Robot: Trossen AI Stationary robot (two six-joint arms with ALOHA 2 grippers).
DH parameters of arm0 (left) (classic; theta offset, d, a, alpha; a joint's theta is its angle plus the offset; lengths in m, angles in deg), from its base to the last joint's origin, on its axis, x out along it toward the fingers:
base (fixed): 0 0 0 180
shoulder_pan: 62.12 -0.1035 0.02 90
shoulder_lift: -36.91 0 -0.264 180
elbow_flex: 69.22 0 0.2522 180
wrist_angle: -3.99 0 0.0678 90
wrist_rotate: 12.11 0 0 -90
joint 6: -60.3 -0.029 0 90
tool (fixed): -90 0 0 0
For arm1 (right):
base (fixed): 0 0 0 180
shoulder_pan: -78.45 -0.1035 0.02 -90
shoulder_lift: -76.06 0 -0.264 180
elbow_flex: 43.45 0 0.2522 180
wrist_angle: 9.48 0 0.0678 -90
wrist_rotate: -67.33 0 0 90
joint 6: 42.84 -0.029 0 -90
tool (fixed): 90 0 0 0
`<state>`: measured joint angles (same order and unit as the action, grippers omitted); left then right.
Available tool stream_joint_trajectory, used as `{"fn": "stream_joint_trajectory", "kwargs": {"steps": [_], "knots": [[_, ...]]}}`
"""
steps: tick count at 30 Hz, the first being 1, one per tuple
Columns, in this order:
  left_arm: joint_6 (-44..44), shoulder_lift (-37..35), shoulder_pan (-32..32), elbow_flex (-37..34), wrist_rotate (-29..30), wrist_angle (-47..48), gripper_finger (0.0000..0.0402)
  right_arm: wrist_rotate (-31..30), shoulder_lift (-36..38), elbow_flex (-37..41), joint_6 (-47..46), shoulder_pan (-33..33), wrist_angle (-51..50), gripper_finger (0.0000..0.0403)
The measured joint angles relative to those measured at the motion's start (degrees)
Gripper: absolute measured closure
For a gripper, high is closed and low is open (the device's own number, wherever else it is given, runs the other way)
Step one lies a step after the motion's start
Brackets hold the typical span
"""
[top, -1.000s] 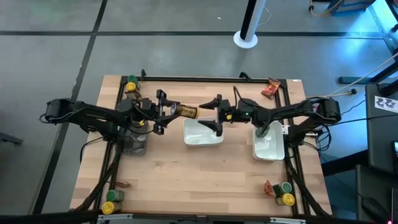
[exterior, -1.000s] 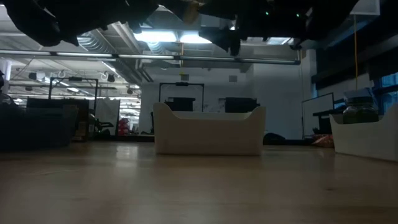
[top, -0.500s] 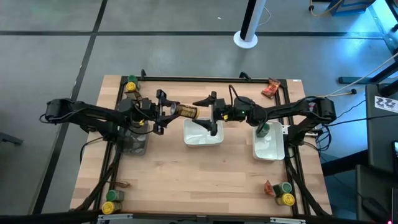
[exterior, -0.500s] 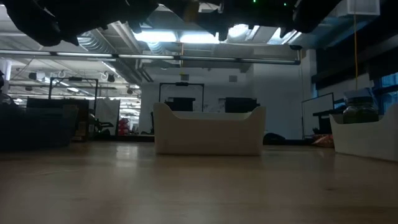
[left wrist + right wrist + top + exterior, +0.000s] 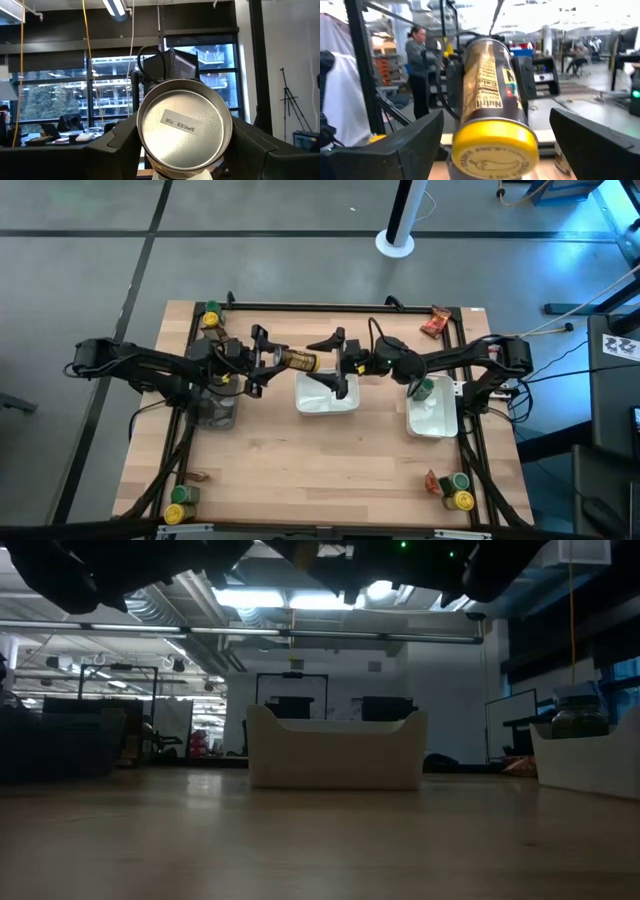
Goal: Sort spices by type
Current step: Put the top right yellow seasoning bottle into the left white bin
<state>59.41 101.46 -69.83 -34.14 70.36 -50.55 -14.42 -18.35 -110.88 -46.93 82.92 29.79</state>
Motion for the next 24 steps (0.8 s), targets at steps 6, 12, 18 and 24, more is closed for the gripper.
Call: {"fn": "stream_joint_trajectory", "kwargs": {"steps": [6, 12, 18, 24], "knots": [[-0.09, 0.0, 0.31, -0.02, 0.0, -0.46, 0.0195, 0.33, -0.93, 0.0, -0.39, 0.0, 1.24, 0.0041], [-0.2, 0.0, 0.29, -0.02, 0.01, -0.55, 0.0195, 0.38, -1.09, 0.02, -0.56, -0.33, 1.67, 0.0059], [-0.2, 0.0, 0.29, -0.02, 0.02, -0.57, 0.0196, 0.36, -1.37, 0.02, -0.54, -0.33, 2.67, 0.0115], [-0.22, 0.0, 0.29, 0.0, 0.04, -0.55, 0.0196, 0.34, -1.44, 0.02, -0.34, -0.33, 2.63, 0.0154]]}}
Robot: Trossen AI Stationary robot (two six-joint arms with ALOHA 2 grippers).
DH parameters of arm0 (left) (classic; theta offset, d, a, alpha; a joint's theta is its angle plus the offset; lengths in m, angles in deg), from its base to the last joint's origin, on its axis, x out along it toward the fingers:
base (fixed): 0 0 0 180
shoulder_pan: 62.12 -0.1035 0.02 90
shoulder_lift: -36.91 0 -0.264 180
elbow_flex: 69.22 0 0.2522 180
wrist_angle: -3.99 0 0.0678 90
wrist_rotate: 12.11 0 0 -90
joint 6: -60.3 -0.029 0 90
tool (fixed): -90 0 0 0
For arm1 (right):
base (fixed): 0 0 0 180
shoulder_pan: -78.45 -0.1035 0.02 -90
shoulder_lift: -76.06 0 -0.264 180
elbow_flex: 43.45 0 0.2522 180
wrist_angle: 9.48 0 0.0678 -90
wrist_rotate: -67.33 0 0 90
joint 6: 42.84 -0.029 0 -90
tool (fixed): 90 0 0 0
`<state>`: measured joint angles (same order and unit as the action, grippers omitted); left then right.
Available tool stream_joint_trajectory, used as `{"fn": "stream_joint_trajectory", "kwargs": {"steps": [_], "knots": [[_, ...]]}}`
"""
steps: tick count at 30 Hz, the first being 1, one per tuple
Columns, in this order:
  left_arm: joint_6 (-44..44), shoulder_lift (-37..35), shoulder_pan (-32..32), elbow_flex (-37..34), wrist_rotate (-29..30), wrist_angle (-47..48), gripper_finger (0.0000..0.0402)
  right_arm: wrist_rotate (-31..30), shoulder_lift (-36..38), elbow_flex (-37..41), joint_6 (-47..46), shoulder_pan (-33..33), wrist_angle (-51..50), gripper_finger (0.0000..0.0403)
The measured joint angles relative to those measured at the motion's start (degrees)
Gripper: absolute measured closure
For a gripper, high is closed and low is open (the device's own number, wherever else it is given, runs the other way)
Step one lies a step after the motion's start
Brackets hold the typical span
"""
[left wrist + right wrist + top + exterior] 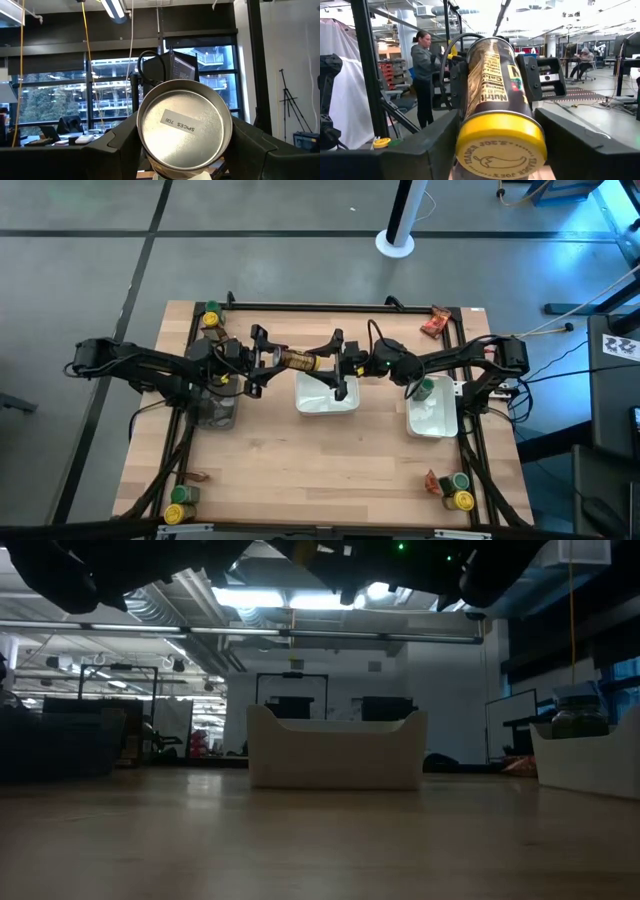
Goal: Sort spices by type
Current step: Put the top right yellow seasoning bottle into the left white bin
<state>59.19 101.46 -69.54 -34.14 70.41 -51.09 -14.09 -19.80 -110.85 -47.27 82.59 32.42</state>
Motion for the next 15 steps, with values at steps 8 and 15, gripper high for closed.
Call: {"fn": "stream_joint_trajectory", "kwargs": {"steps": [8, 15], "knots": [[-0.48, 0.0, 0.0, -0.02, 0.04, 0.0, 0.0196, -1.49, 0.0, 0.0, 0.2, -0.02, -0.02, 0.0134], [-0.46, 0.0, -0.02, -0.02, 0.02, 0.0, 0.0196, -1.56, 0.0, 0.0, 0.05, -0.04, -0.02, 0.0104]]}}
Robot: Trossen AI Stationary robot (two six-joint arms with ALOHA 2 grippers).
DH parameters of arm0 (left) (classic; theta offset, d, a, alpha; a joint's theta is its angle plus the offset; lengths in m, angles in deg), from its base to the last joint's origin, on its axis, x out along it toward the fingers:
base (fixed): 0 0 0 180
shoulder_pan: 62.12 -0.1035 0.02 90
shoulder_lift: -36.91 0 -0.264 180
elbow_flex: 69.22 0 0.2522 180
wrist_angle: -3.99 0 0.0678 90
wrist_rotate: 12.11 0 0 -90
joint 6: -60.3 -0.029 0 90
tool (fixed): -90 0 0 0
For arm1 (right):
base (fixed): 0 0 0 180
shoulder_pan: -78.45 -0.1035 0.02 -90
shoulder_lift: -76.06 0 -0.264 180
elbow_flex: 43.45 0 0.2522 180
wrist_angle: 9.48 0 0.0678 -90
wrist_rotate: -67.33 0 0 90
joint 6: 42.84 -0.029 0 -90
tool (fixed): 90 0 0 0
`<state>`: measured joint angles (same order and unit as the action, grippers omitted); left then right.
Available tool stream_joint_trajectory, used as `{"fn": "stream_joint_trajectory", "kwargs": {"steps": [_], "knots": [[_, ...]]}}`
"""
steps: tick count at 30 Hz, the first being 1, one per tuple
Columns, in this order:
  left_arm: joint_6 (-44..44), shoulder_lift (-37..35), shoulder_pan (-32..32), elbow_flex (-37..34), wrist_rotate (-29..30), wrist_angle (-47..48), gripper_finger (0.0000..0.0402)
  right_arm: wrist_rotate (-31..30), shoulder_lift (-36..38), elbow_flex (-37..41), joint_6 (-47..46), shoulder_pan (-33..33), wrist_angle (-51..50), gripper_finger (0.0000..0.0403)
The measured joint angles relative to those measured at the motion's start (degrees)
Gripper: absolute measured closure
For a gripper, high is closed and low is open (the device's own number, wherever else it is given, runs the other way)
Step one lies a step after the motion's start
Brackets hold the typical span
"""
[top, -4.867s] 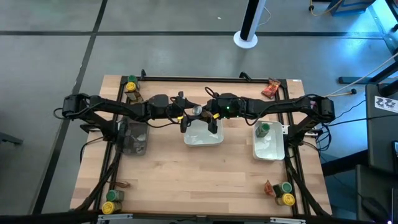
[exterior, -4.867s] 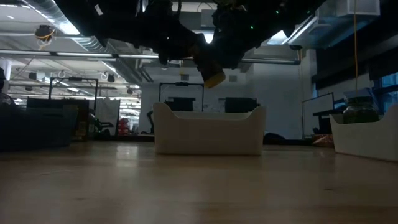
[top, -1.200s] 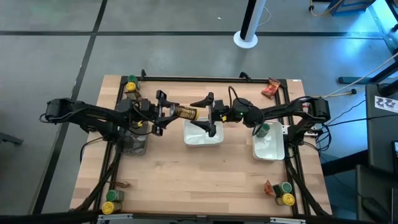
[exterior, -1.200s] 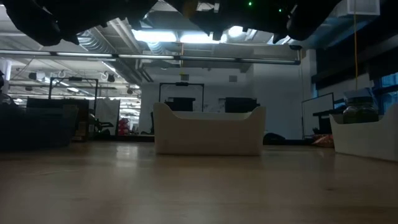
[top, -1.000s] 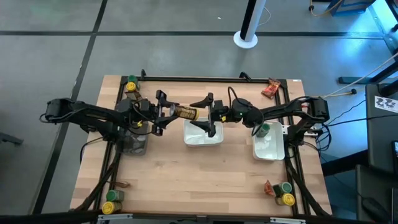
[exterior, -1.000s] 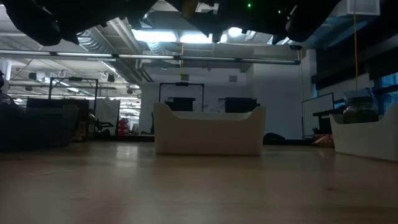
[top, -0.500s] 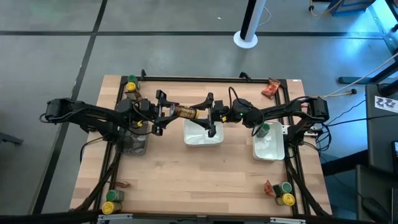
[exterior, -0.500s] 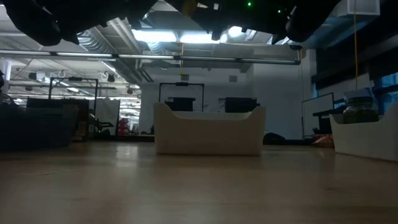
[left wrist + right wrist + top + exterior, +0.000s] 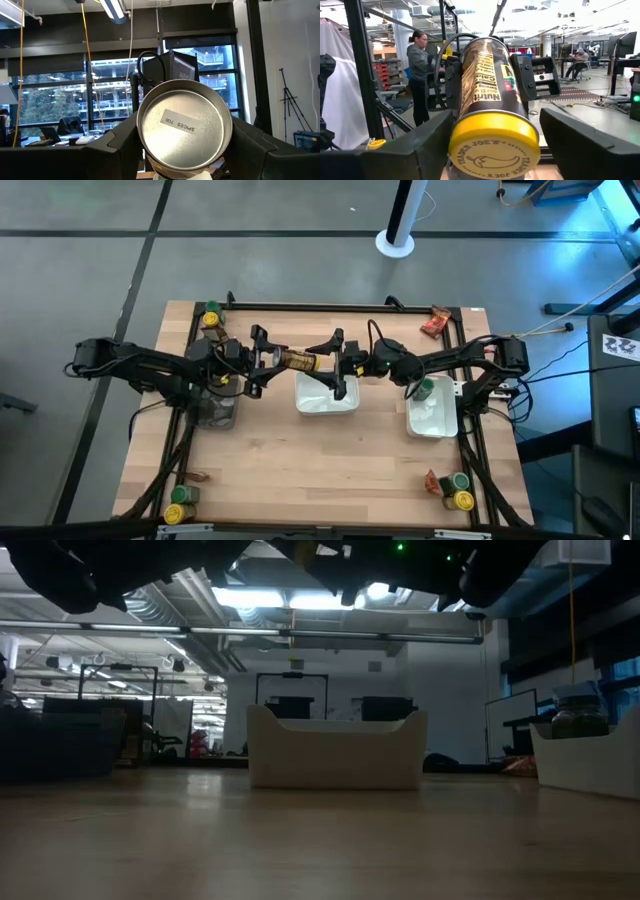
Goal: Sort spices by type
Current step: Put the top right yellow seasoning bottle into the left white bin
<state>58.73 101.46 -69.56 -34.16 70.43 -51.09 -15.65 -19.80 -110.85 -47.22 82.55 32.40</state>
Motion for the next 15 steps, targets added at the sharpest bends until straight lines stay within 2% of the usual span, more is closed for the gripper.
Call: {"fn": "stream_joint_trajectory", "kwargs": {"steps": [5, 9, 15], "knots": [[0.02, 0.0, 0.0, 0.0, 0.0, -0.02, 0.0196, 1.73, -0.55, -2.16, -2.33, -0.17, -2.78, 0.0105], [0.22, 0.0, 0.05, 0.0, -0.06, -0.22, 0.0196, 2.21, -2.34, -5.48, -1.12, -0.76, -5.13, 0.0107], [0.07, -0.11, 0.57, 0.0, -0.08, 0.25, 0.0196, 4.09, -2.23, -6.54, -0.92, -0.7, -6.02, 0.0107]]}}
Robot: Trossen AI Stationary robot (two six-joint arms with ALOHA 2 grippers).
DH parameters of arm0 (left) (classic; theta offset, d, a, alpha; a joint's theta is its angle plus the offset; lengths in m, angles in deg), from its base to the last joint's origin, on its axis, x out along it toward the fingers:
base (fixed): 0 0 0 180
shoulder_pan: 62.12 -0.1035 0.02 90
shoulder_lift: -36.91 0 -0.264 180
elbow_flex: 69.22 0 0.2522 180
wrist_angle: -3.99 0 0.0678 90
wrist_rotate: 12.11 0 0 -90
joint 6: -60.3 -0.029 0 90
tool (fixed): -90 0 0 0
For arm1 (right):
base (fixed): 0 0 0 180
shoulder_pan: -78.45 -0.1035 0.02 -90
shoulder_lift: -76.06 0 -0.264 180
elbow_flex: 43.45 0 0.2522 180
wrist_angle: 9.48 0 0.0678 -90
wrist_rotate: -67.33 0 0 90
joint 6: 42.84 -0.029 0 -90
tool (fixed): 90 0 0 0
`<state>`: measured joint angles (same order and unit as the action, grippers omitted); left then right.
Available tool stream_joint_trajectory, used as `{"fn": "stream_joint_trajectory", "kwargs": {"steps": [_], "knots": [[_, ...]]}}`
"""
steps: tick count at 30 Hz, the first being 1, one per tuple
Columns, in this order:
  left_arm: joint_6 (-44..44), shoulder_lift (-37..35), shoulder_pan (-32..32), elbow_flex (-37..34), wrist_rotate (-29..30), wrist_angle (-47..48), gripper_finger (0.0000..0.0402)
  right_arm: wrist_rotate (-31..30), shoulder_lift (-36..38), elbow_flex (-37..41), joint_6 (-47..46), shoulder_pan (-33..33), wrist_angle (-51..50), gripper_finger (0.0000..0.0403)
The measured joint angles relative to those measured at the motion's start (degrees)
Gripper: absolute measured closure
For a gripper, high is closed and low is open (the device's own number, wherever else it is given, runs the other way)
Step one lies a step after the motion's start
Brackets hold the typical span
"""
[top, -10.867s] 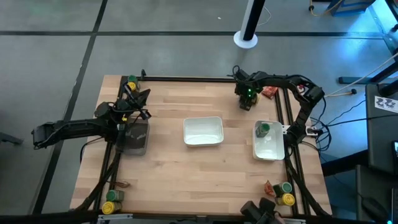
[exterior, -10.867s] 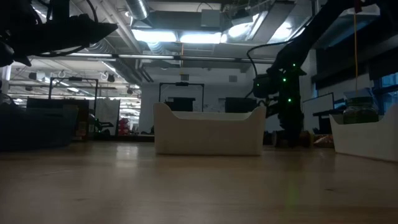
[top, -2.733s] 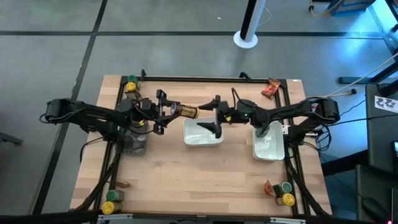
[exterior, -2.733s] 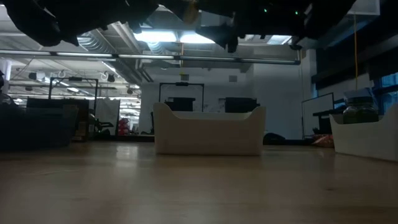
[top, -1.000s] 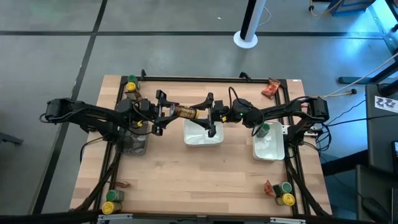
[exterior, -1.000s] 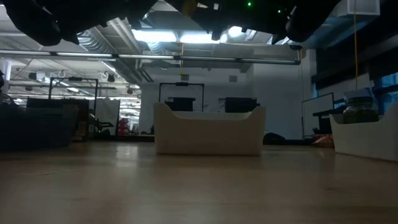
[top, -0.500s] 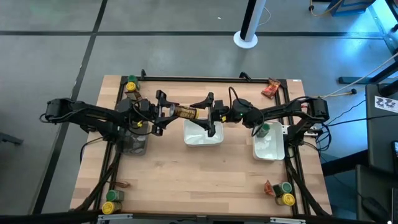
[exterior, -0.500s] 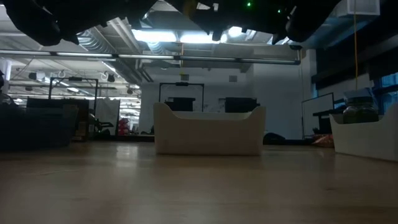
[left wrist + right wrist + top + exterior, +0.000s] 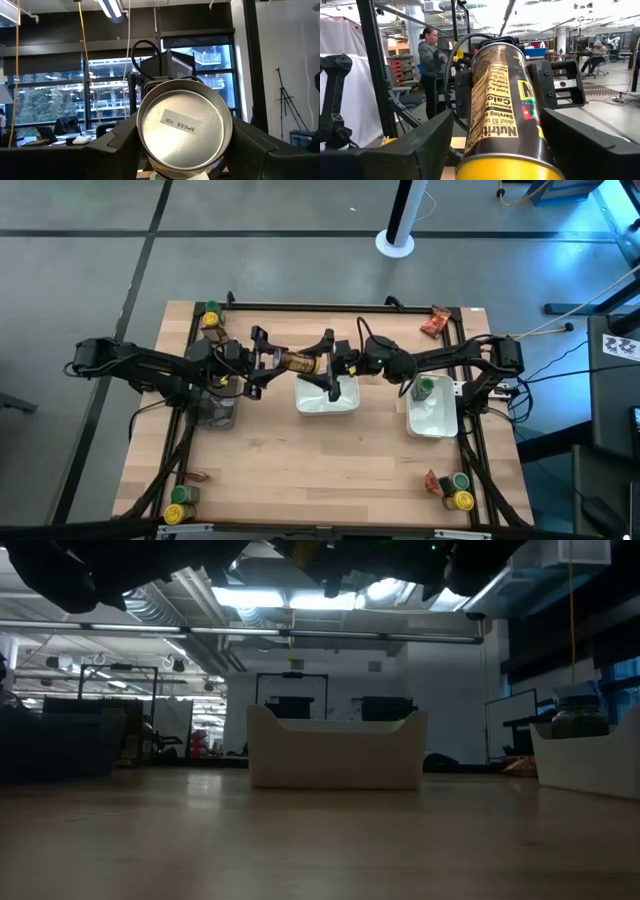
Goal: Sort spices by type
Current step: Put the top right yellow seasoning bottle into the left white bin
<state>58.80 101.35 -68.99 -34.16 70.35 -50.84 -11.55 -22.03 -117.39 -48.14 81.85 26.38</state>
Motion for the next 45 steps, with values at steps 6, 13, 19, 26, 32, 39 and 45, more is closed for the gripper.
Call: {"fn": "stream_joint_trajectory", "kwargs": {"steps": [6, 13, 19, 26, 32, 39, 45], "knots": [[-0.13, -0.02, 0.13, 0.0, 0.04, -0.09, 0.0187, 0.07, 0.02, 0.0, 0.46, -0.02, -1.04, 0.0118], [-0.7, -0.04, 0.06, 0.0, 0.56, -0.05, 0.0189, -1.13, 0.07, 0.01, 1.08, 0.11, -1.74, 0.0179], [-2.51, -0.09, 0.12, 0.0, 0.15, 1.05, 0.0167, -1.49, 1.16, 0.07, 3.32, 0.04, -4.17, 0.0179], [-2.58, -1.97, -0.46, 0.0, 0.8, 4.37, 0.0157, -6.15, 7.58, 0.07, 7.72, -0.06, -14.82, 0.0176], [-4.61, -6.04, -1.81, 0.0, 2.7, 12.44, 0.0156, -10.57, 13.29, -1.57, 9.67, -0.06, -31.42, 0.0179], [-3.15, -12.69, -4.33, 2.11, 6.92, 28.49, 0.0165, -17.74, 14.67, -9.92, 9.75, -0.09, -60.76, 0.0179], [-1.55, -9.07, -4.85, 6.25, 6.86, 36.78, 0.0232, -18.42, 14.23, -11.16, 7.14, -0.04, -69.85, 0.0178]]}}
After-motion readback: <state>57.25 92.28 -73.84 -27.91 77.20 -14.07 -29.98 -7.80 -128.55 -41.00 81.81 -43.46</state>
